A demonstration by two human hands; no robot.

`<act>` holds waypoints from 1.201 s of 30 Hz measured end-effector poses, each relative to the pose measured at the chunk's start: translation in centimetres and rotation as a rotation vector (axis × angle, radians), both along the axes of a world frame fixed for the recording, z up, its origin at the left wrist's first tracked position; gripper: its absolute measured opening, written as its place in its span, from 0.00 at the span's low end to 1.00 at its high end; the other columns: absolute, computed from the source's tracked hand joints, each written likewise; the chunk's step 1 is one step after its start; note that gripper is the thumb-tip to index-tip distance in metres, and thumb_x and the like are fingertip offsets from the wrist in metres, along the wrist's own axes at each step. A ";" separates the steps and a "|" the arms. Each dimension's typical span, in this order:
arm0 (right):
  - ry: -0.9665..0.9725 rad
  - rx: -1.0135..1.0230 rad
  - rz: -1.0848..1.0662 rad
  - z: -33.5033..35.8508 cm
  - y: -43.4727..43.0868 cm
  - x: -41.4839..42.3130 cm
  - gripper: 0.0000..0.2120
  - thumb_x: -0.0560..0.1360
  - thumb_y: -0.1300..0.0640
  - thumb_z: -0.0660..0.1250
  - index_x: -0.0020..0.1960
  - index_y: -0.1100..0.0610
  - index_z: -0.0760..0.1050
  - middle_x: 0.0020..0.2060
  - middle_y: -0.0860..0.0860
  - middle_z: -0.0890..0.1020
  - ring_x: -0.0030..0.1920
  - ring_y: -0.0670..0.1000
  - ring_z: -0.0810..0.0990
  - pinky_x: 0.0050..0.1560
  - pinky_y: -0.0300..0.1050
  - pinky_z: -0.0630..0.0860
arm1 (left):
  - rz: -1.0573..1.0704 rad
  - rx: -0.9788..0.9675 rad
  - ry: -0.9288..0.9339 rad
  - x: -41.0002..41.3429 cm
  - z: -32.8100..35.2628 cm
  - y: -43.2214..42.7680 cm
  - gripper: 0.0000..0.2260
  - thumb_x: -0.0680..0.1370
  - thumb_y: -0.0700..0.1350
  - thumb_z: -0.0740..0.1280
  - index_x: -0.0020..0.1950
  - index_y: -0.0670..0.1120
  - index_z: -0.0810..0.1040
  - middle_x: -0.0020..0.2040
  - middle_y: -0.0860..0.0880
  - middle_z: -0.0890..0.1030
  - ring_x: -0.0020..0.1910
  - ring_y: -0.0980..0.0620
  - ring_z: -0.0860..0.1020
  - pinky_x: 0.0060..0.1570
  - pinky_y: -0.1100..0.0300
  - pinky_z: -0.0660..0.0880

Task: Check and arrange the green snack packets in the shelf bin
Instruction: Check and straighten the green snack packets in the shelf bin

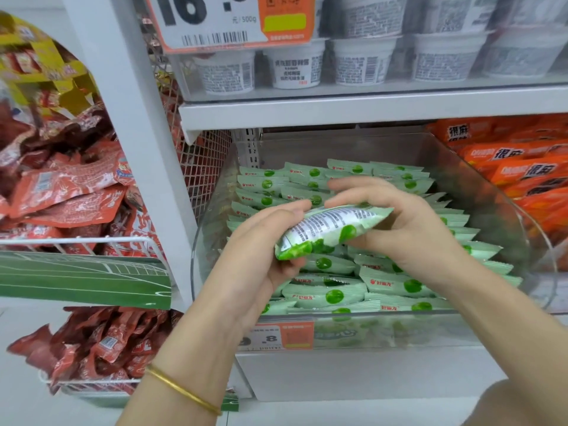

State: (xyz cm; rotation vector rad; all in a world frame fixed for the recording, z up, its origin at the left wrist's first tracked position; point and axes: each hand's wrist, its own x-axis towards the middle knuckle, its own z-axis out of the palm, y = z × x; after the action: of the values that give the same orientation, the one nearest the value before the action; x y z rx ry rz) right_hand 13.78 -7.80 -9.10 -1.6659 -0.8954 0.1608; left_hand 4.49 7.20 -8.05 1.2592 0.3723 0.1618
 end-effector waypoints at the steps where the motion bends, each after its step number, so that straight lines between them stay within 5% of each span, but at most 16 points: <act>1: 0.000 0.032 -0.008 0.0 0.2 -0.1 0.14 0.65 0.66 0.73 0.49 0.54 0.81 0.56 0.48 0.80 0.55 0.40 0.78 0.49 0.31 0.74 | 0.005 -0.014 -0.007 0.1 0.1 0.0 0.10 0.77 0.44 0.64 0.54 0.44 0.82 0.34 0.49 0.78 0.23 0.56 0.70 0.22 0.66 0.67; 5: -0.069 0.070 -0.182 -0.2 0.6 0.1 0.09 0.67 0.60 0.73 0.45 0.51 0.81 0.44 0.48 0.84 0.45 0.48 0.82 0.46 0.41 0.78 | 0.165 0.123 -0.037 0.6 0.0 1.1 0.11 0.81 0.49 0.58 0.53 0.46 0.78 0.31 0.50 0.81 0.26 0.54 0.75 0.30 0.61 0.72; 9: -0.265 -0.024 -0.382 -0.3 1.2 0.5 0.07 0.70 0.55 0.73 0.45 0.46 0.79 0.40 0.52 0.83 0.41 0.54 0.80 0.43 0.48 0.75 | 0.363 0.786 -0.036 1.7 -1.1 3.1 0.09 0.81 0.42 0.57 0.57 0.51 0.73 0.47 0.47 0.81 0.42 0.53 0.80 0.45 0.56 0.77; 12: -0.409 -0.092 -0.457 0.0 2.1 1.2 0.05 0.70 0.52 0.72 0.42 0.50 0.76 0.32 0.45 0.78 0.32 0.46 0.73 0.35 0.42 0.69 | 0.301 1.218 0.023 2.7 -2.0 3.7 0.16 0.78 0.38 0.57 0.65 0.42 0.73 0.62 0.42 0.73 0.61 0.45 0.73 0.63 0.55 0.67; 14: -0.531 -0.164 -0.503 0.4 3.0 1.7 0.11 0.71 0.51 0.72 0.38 0.55 0.73 0.29 0.44 0.71 0.30 0.46 0.68 0.32 0.42 0.60 | 0.233 1.349 0.088 3.3 -2.6 3.7 0.15 0.78 0.37 0.57 0.63 0.37 0.73 0.65 0.40 0.70 0.64 0.43 0.69 0.66 0.54 0.63; 17: -0.626 -0.271 -0.498 0.9 4.7 2.7 0.16 0.72 0.49 0.70 0.38 0.61 0.73 0.31 0.50 0.74 0.34 0.52 0.71 0.35 0.46 0.62 | 0.117 1.437 0.149 4.2 -3.2 3.7 0.13 0.79 0.40 0.57 0.60 0.37 0.74 0.66 0.40 0.69 0.64 0.41 0.68 0.65 0.49 0.65; 21: -0.703 -0.325 -0.455 0.8 7.7 4.1 0.14 0.74 0.48 0.68 0.38 0.56 0.68 0.33 0.52 0.73 0.36 0.56 0.73 0.34 0.47 0.63 | 0.007 1.540 0.253 4.9 -3.6 3.3 0.16 0.82 0.47 0.53 0.63 0.40 0.71 0.71 0.43 0.65 0.71 0.44 0.62 0.67 0.51 0.61; 33: -0.485 -0.404 -0.460 1.4 10.3 5.5 0.15 0.76 0.45 0.64 0.54 0.55 0.76 0.42 0.50 0.80 0.44 0.51 0.77 0.40 0.44 0.67 | -0.090 1.587 0.354 3.8 -3.1 3.7 0.16 0.82 0.49 0.51 0.62 0.42 0.71 0.65 0.45 0.69 0.66 0.45 0.65 0.65 0.53 0.61; 36: -0.413 -0.286 -0.398 1.3 10.1 5.0 0.11 0.75 0.48 0.67 0.48 0.56 0.77 0.38 0.47 0.80 0.42 0.49 0.77 0.39 0.40 0.69 | -0.094 1.577 0.361 3.7 -3.0 3.7 0.14 0.82 0.47 0.52 0.62 0.43 0.70 0.65 0.45 0.69 0.66 0.46 0.64 0.64 0.54 0.62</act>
State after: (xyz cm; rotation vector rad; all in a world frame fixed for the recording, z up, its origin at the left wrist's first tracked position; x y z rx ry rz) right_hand 18.73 2.30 -7.83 -2.1573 -0.8468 -0.3540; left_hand 8.20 10.90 -11.10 2.8819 0.4980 0.1359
